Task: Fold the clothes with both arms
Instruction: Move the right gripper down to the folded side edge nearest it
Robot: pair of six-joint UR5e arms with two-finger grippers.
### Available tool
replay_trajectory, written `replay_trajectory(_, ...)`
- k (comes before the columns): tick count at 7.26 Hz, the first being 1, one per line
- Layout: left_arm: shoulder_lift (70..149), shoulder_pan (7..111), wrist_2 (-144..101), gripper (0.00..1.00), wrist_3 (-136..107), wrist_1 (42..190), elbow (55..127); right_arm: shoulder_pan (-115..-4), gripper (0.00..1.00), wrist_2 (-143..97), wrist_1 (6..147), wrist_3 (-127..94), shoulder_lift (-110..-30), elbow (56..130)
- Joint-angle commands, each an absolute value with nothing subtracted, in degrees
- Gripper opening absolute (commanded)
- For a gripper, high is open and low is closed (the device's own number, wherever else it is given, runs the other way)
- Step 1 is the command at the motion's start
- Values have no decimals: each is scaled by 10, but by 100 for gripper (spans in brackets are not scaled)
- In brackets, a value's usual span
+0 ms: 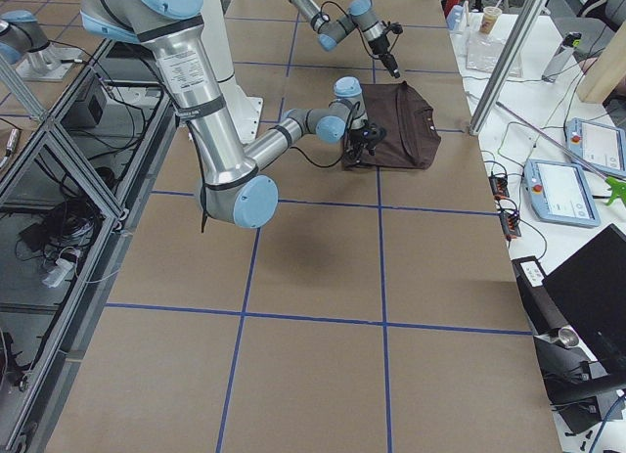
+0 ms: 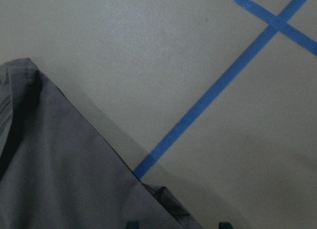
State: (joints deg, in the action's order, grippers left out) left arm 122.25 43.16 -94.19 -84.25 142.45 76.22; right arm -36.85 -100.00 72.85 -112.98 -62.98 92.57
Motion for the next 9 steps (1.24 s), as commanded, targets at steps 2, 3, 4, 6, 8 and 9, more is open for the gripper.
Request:
replay_trajectory(2, 1223, 432, -942, 62, -845, 1423, 764, -349, 63, -995, 727, -1147, -644, 929)
replay_trajectory(3, 1223, 432, -942, 64, -846, 1422, 765, -332, 63, -991, 727, -1147, -644, 927)
replay_trajectory(4, 1223, 432, -942, 65, -846, 1421, 765, -330, 62, -990, 727, -1146, -645, 929)
replay_trajectory(6, 1223, 432, -942, 65, -846, 1420, 764, -323, 62, -989, 729, -1147, -654, 934)
replay_trajectory(8, 1223, 431, -942, 66, -848, 1420, 764, -323, 61, -991, 731, -1146, -670, 952)
replay_trajectory(9, 1223, 431, -942, 66, -848, 1420, 764, -320, 61, -991, 731, -1146, -685, 971)
